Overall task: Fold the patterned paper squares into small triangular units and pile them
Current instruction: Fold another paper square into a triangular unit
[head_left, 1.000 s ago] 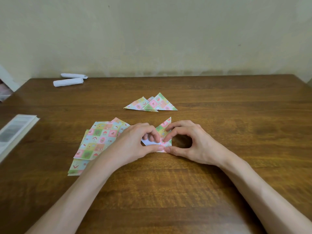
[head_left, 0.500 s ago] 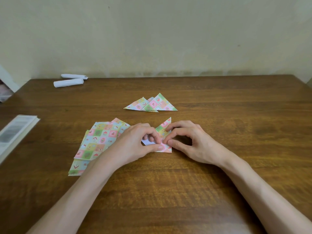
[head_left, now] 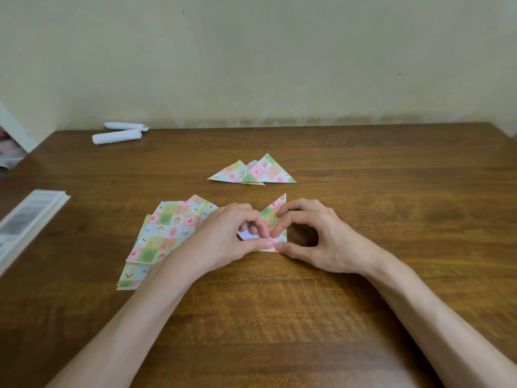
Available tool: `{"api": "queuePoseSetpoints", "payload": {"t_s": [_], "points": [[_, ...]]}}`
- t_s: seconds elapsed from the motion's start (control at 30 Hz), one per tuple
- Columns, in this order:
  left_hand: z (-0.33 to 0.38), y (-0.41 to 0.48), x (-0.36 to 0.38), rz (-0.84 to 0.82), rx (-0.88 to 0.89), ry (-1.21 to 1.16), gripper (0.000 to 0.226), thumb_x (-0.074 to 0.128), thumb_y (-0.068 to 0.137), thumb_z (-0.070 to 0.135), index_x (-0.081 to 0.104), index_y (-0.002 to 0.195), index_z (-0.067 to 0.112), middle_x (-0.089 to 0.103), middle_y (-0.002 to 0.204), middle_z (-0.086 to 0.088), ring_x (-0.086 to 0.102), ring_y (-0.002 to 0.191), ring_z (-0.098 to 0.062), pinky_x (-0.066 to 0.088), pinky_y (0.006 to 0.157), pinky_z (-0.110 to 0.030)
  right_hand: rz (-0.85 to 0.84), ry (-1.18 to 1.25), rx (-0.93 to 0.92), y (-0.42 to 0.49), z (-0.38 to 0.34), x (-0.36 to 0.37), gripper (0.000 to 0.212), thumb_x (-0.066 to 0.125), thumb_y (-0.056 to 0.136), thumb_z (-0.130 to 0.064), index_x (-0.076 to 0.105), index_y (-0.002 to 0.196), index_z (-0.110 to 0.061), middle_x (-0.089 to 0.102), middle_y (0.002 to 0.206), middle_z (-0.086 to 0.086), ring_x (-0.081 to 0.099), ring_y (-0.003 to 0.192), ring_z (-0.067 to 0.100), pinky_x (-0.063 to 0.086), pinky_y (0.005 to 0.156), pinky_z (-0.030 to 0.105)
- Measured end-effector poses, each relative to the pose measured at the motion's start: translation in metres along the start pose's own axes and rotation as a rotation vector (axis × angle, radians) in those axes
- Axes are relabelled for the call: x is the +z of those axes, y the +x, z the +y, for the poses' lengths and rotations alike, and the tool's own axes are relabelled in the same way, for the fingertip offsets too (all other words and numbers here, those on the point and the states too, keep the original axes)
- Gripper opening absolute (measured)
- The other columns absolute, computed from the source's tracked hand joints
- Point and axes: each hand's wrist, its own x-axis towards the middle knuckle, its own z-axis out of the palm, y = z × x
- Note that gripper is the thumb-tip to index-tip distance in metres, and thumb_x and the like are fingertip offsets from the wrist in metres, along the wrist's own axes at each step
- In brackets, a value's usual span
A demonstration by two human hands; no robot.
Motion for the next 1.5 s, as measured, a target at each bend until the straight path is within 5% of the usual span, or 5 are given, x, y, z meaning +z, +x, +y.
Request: {"api": "queuePoseSetpoints", "payload": {"t_s": [0.4, 0.97, 1.2, 1.5], "points": [[-0.006, 0.002, -0.010, -0.114, 0.007, -0.024, 0.015, 0.083, 0.081, 0.048, 0.074, 0.091, 0.042, 0.062, 0.095, 0.015, 0.055, 0.093, -0.009, 0.051, 0.082, -0.032, -0.007, 0.002, 0.114, 0.006, -0.014, 0.004, 0.023, 0.084, 0.079, -0.044, 0.070, 0.098, -0.043, 0.049, 0.122, -0.022, 0.037, 0.124, 0.002, 0.021, 0.110, 0.029], [-0.004, 0.004, -0.008, -0.074, -0.017, 0.026, 0.011, 0.083, 0.083, 0.044, 0.074, 0.087, 0.040, 0.060, 0.089, 0.017, 0.054, 0.090, -0.005, 0.042, 0.074, -0.021, -0.041, 0.040, 0.109, 0.003, -0.011, 0.000, 0.019, 0.079, 0.088, -0.040, 0.071, 0.105, -0.044, 0.049, 0.127, -0.022, 0.036, 0.130, 0.001, 0.019, 0.114, 0.032], [-0.004, 0.004, -0.007, -0.077, -0.010, 0.018, 0.010, 0.082, 0.083, 0.044, 0.073, 0.086, 0.041, 0.063, 0.092, 0.015, 0.055, 0.091, -0.006, 0.042, 0.074, -0.021, 0.058, 0.008, 0.138, 0.006, -0.013, 0.011, 0.015, 0.077, 0.090, -0.036, 0.072, 0.102, -0.042, 0.051, 0.122, -0.024, 0.038, 0.125, 0.001, 0.019, 0.103, 0.026], [-0.012, 0.001, -0.012, -0.121, 0.033, -0.049, 0.030, 0.084, 0.083, 0.042, 0.063, 0.105, 0.043, 0.065, 0.098, 0.017, 0.057, 0.094, -0.007, 0.039, 0.078, -0.016, 0.079, 0.020, 0.168, 0.009, -0.016, 0.011, 0.025, 0.080, 0.086, -0.032, 0.065, 0.099, -0.048, 0.054, 0.124, -0.023, 0.039, 0.123, 0.002, 0.020, 0.103, 0.027]]}}
